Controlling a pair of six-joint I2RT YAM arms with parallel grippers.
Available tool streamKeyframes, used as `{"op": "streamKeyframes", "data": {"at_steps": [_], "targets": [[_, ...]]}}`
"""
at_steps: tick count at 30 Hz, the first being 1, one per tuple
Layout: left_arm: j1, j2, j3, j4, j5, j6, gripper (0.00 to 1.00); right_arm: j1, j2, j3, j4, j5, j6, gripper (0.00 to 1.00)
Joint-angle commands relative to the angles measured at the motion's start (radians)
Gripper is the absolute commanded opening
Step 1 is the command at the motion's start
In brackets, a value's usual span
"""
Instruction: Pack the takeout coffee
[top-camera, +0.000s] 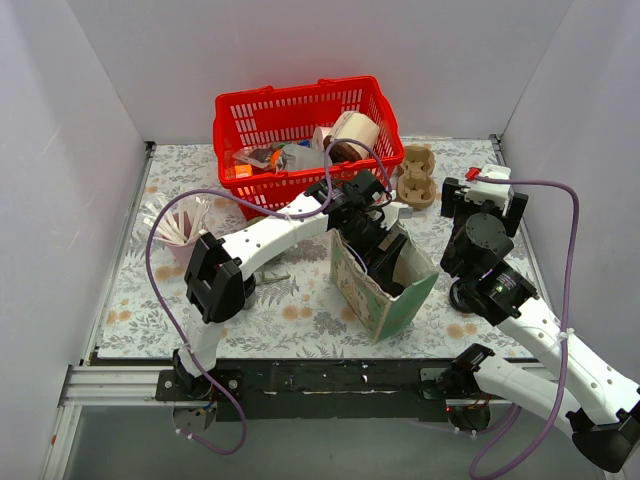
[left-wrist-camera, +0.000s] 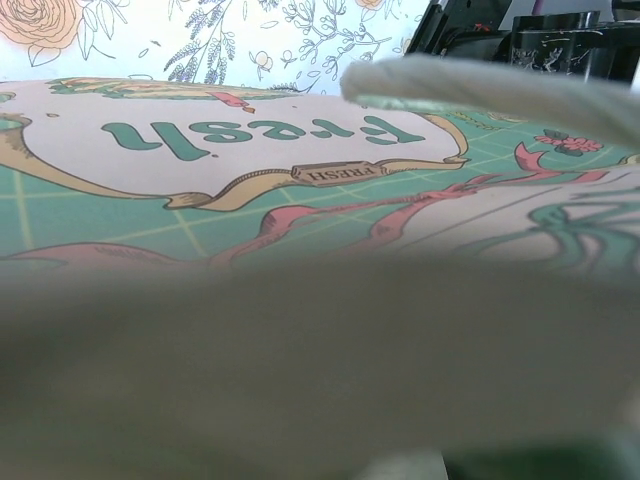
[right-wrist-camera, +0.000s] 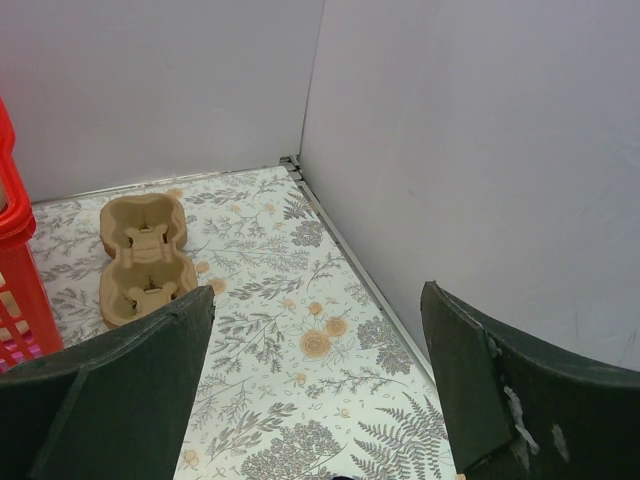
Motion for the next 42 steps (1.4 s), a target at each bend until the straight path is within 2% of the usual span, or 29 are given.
{"op": "streamKeyframes", "data": {"at_steps": [1, 13, 22, 37, 40, 42], "targets": [[-0.008, -0.085, 0.019, -0.019, 0.012, 0.007, 0.8, -0.006, -0.015, 0.006, 0.054, 0.018, 0.008, 0.91], [-0.011, -0.096, 0.041, -0.023, 0.011, 0.013, 0.87, -0.006, -0.012, 0.009, 0.047, 0.012, 0.011, 0.91], [-0.013, -0.114, 0.058, -0.019, 0.028, 0.013, 0.98, -0.006, -0.01, 0.012, 0.041, 0.009, 0.018, 0.91], [-0.013, -0.117, 0.078, -0.008, 0.011, 0.005, 0.98, -0.006, -0.01, 0.021, 0.024, -0.003, 0.031, 0.91], [-0.014, -0.114, 0.073, -0.005, 0.002, 0.004, 0.98, -0.006, -0.021, 0.033, -0.029, -0.072, 0.071, 0.91], [-0.014, -0.113, 0.073, -0.005, -0.002, 0.004, 0.98, -0.008, -0.035, 0.055, -0.089, -0.268, 0.123, 0.91]]}}
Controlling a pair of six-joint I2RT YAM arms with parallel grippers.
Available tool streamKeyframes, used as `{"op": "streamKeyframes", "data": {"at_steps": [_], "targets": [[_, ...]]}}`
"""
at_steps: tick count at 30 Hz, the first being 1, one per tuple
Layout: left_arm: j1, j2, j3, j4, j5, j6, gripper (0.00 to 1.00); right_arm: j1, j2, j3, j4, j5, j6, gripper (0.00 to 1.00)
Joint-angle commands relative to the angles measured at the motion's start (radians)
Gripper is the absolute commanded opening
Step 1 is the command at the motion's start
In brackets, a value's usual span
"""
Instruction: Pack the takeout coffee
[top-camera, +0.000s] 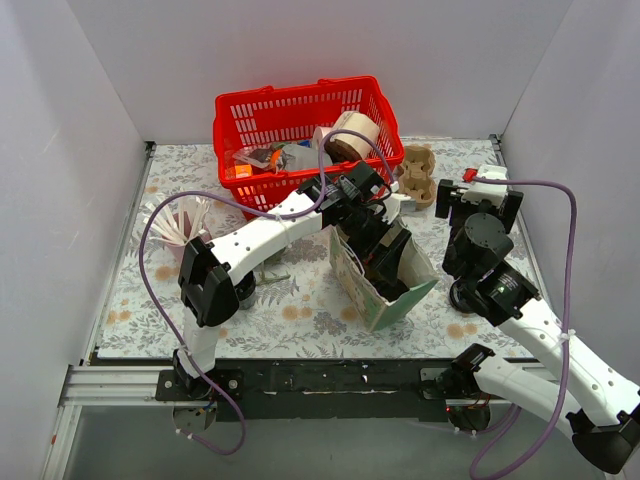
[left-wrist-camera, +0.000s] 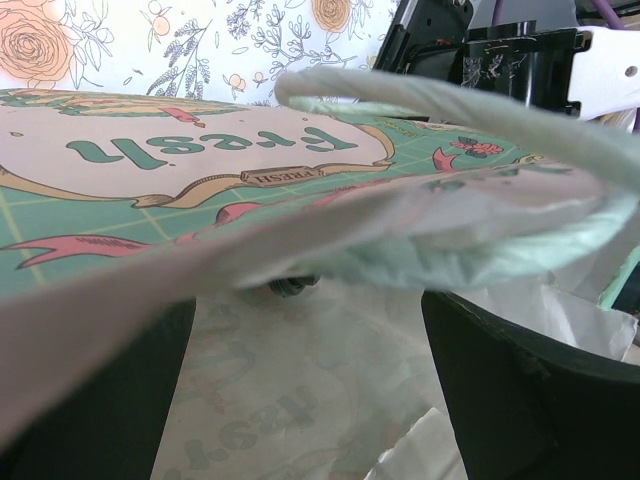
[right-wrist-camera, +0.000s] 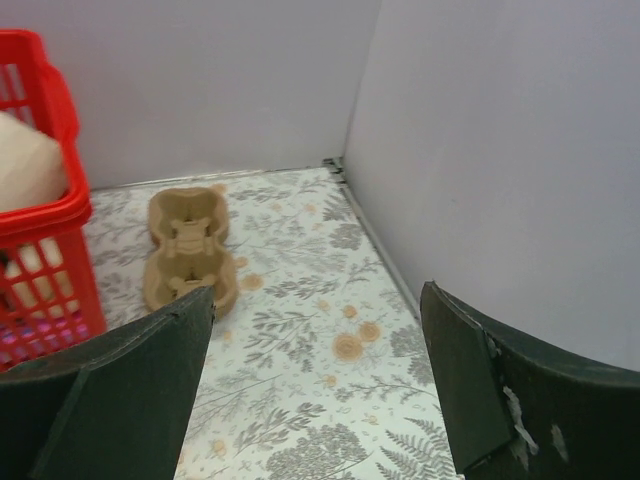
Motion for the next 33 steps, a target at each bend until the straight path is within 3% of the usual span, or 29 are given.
{"op": "streamKeyframes", "data": {"at_steps": [1, 2, 5, 22, 26, 33], "targets": [[-0.004, -0.06, 0.033, 0.009, -0.006, 0.002, 0.98, -0.006, -0.033, 0.069, -0.077, -0.282, 0.107, 0.91], [-0.004, -0.057, 0.034, 0.008, -0.011, 0.005, 0.98, -0.006, -0.033, 0.078, -0.122, -0.401, 0.122, 0.91], [-0.003, -0.052, 0.033, 0.006, -0.018, 0.008, 0.98, -0.006, -0.02, 0.112, -0.186, -0.522, 0.17, 0.9], [0.003, -0.075, -0.033, 0.054, -0.038, 0.024, 0.98, -0.011, -0.025, 0.304, -0.697, -0.85, 0.354, 0.78], [0.005, -0.07, -0.038, 0.063, -0.026, 0.022, 0.98, -0.016, -0.014, 0.335, -0.763, -0.864, 0.377, 0.72], [0.005, -0.07, -0.035, 0.064, -0.028, 0.022, 0.98, -0.032, 0.027, 0.356, -0.854, -0.955, 0.355, 0.72]]}}
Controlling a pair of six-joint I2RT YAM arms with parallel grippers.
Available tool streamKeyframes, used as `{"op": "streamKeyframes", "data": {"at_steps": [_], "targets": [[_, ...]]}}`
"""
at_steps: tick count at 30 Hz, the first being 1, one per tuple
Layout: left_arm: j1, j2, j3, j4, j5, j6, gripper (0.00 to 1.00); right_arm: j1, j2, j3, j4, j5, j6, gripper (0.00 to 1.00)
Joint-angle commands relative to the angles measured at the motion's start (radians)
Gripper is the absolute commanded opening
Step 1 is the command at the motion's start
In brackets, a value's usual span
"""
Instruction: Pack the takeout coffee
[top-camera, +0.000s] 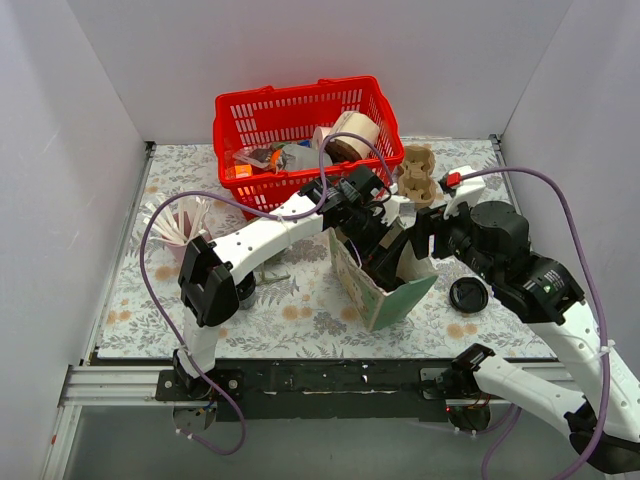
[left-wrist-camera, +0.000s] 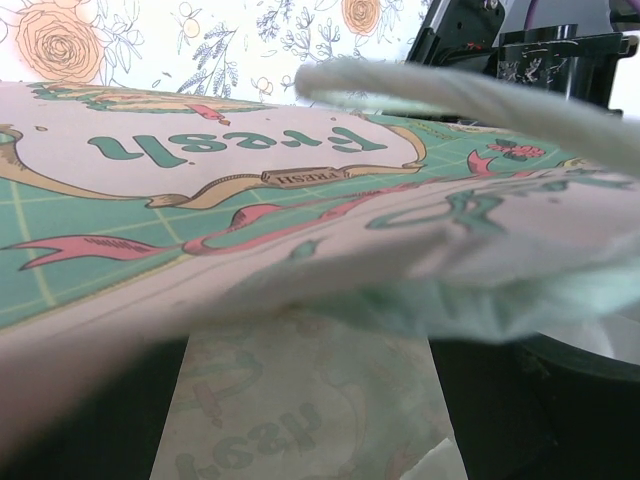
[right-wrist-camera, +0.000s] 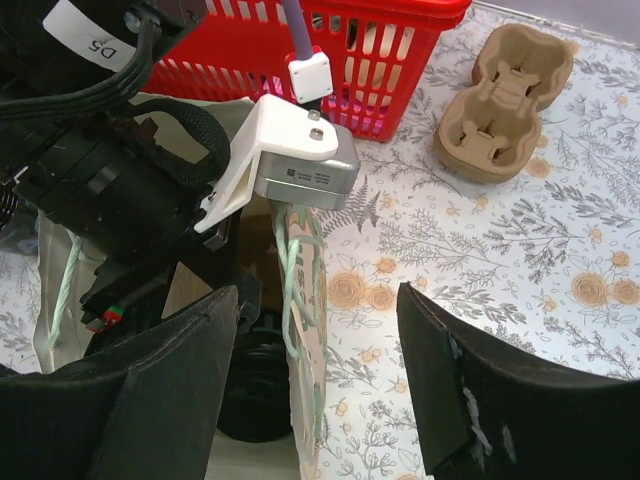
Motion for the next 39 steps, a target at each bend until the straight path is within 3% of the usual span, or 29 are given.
{"op": "streamKeyframes", "data": {"at_steps": [1, 5, 15, 22, 27, 31, 39], "targets": [[0.004, -0.069, 0.004, 0.022, 0.008, 0.013, 0.98, -0.012, 0.022, 0.039, -0.08, -0.079, -0.002, 0.72], [0.004, -0.066, 0.004, 0.027, 0.01, 0.013, 0.98, -0.032, 0.028, 0.02, -0.085, -0.038, -0.008, 0.69], [0.007, -0.069, -0.002, 0.036, 0.001, 0.007, 0.98, -0.097, 0.019, 0.002, -0.079, -0.11, -0.019, 0.66], [0.008, -0.069, -0.017, 0.045, 0.016, 0.011, 0.98, -0.115, 0.027, 0.045, -0.03, 0.145, 0.047, 0.66], [0.01, -0.08, -0.028, 0.05, 0.01, 0.01, 0.98, -0.135, 0.06, 0.072, -0.129, 0.066, 0.015, 0.66], [0.013, -0.081, -0.031, 0.052, 0.011, 0.013, 0.98, -0.149, 0.048, 0.089, -0.195, -0.123, -0.023, 0.66], [0.019, -0.097, -0.051, 0.067, 0.016, 0.011, 0.98, -0.153, 0.004, 0.12, -0.215, -0.264, -0.054, 0.66]]}}
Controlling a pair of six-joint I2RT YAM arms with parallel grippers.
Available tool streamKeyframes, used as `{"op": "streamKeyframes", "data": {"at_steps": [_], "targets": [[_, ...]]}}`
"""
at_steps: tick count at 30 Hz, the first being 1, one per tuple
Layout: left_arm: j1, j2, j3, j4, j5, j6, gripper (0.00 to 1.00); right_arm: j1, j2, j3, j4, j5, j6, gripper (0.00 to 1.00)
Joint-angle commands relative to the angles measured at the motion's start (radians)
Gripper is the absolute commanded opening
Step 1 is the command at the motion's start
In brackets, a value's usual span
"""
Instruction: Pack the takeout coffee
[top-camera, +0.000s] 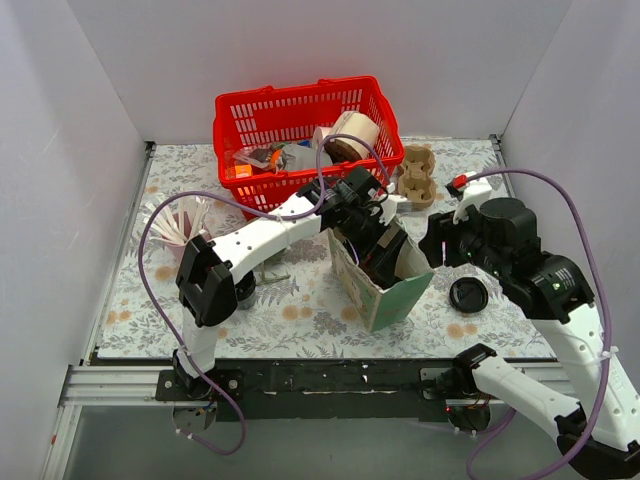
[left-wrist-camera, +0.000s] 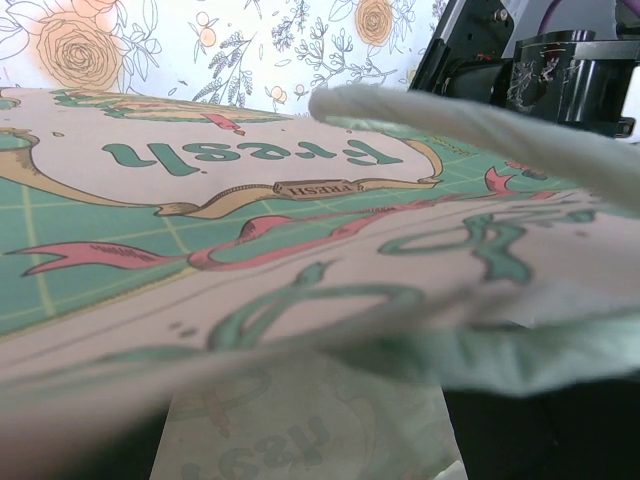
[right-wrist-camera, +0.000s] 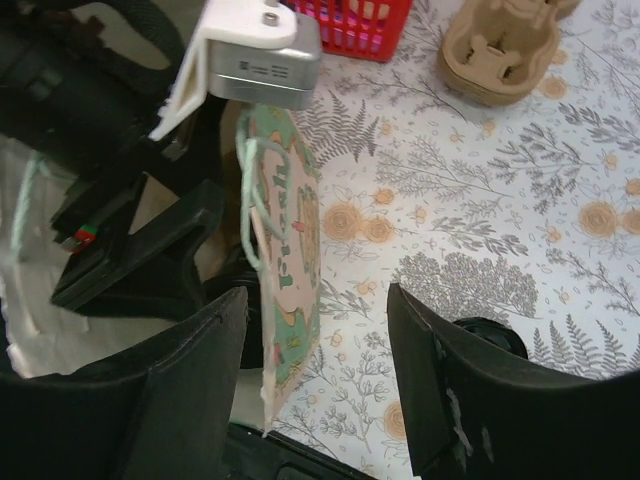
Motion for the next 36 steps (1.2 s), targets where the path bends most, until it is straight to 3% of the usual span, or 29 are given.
{"op": "streamKeyframes", "data": {"at_steps": [1, 4, 10, 18, 19, 20, 22, 36], "targets": [[0.007, -0.088, -0.006, 0.018, 0.023, 0.01, 0.98, -0.005, -0.01, 0.081, -0.033, -0.128, -0.049, 0.66], [0.007, -0.093, -0.008, 0.025, 0.024, 0.012, 0.98, -0.005, 0.013, 0.086, -0.056, -0.196, -0.059, 0.65], [0.008, -0.099, -0.011, 0.031, 0.034, 0.012, 0.98, -0.009, 0.039, 0.046, -0.039, -0.156, -0.05, 0.63], [0.008, -0.107, -0.018, 0.035, 0.038, 0.013, 0.98, -0.038, 0.068, -0.037, 0.033, -0.225, -0.043, 0.51], [0.008, -0.11, -0.02, 0.035, 0.038, 0.016, 0.98, -0.043, 0.071, -0.042, 0.036, -0.225, -0.041, 0.45], [0.008, -0.111, -0.021, 0.038, 0.046, 0.021, 0.98, -0.054, 0.076, -0.046, 0.047, -0.222, -0.035, 0.19], [0.008, -0.114, -0.028, 0.038, 0.057, 0.027, 0.98, -0.061, 0.079, -0.051, 0.055, -0.222, -0.027, 0.04], [0.008, -0.134, -0.028, 0.063, 0.069, 0.027, 0.98, -0.077, 0.084, -0.052, 0.073, -0.248, -0.036, 0.01]]}}
